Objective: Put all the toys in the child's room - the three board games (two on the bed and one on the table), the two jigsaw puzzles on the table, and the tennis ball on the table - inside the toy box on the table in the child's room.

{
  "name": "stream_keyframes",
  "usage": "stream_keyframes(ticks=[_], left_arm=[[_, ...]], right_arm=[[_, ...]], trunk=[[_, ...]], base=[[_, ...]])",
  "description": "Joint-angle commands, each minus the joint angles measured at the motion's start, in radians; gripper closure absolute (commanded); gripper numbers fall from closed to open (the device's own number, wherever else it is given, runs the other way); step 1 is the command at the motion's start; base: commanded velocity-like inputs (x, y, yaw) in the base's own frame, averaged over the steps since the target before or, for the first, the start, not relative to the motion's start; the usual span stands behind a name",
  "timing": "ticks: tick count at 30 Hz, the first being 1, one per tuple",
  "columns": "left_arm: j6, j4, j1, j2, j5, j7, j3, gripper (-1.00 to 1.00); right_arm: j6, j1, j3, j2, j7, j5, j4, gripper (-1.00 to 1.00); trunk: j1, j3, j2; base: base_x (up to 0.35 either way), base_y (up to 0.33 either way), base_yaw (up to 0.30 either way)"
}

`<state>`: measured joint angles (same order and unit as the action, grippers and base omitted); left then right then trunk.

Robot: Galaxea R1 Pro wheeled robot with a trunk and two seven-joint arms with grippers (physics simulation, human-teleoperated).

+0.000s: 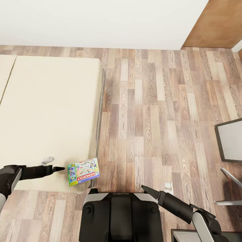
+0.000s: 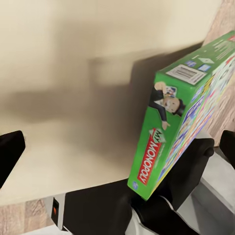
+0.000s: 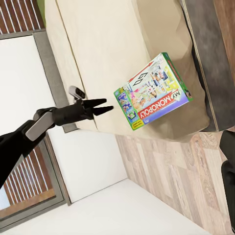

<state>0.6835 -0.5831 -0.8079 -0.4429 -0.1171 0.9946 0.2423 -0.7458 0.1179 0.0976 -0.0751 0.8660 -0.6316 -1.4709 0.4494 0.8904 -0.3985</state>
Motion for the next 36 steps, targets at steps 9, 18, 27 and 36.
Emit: stream_keyframes(ticks=[9, 18, 27, 36], left_arm=[[0.007, -0.001, -0.001, -0.007, -0.01, 0.01, 0.024, -1.0], [0.007, -0.001, 0.0, -0.029, -0.011, 0.128, 0.033, -1.0], [0.0, -0.001, 0.001, -0.036, -0.012, 0.178, 0.035, -1.0], [-0.008, -0.001, 0.001, -0.037, -0.011, 0.185, 0.035, -1.0]], right_arm=[[-0.006, 0.0, 0.001, 0.0, 0.001, -0.003, 0.0, -1.0], [-0.006, 0.0, 0.0, 0.0, 0.002, -0.003, 0.0, -1.0], [-0.006, 0.0, 0.001, 0.0, 0.002, -0.003, 0.0, -1.0], [-0.006, 0.0, 0.001, 0.0, 0.002, -0.003, 0.0, -1.0]], trunk=[[0.001, 0.001, -0.001], [0.001, 0.001, -0.001], [0.001, 0.001, -0.001], [0.001, 0.001, -0.001]], base=[[0.0, 0.0, 0.0], [0.0, 0.0, 0.0], [0.0, 0.0, 0.0], [0.0, 0.0, 0.0]])
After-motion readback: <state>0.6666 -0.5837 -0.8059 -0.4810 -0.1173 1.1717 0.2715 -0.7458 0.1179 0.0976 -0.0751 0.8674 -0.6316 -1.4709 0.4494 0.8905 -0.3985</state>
